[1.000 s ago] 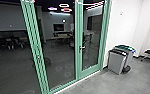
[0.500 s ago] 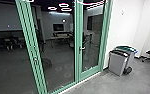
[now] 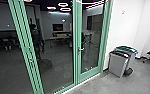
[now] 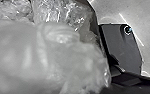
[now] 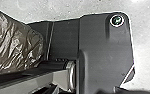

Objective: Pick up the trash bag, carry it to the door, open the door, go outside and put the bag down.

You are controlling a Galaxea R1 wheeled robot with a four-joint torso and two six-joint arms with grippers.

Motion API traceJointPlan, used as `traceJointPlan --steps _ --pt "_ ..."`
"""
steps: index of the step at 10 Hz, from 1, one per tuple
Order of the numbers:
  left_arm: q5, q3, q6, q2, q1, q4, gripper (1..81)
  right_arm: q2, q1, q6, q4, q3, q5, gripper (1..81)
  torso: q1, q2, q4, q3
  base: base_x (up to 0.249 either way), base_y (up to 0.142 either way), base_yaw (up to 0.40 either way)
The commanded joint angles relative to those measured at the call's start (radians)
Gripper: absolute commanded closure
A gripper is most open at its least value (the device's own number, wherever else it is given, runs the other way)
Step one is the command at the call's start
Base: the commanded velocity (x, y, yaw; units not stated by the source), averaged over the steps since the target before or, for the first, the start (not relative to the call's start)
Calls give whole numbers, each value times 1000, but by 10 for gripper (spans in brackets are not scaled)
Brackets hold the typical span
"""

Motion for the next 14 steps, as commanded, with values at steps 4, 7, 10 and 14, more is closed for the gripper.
traceJointPlan --steps 4,7,10,14 --pt "45 4 5 0 -59 8 811 3 46 -6 5 3 -58 10 0 0 0 0 149 -68 0" --pt "-48 5 5 -8 -30 8 811 3 44 -6 4 2 -58 10 0 0 0 0 134 -68 0" --pt "-59 4 5 -6 -25 19 811 3 41 -6 2 5 -58 10 0 0 0 0 134 -67 0" --pt "-59 4 5 0 -25 22 811 3 39 -6 2 3 -58 10 0 0 0 0 136 -67 0"
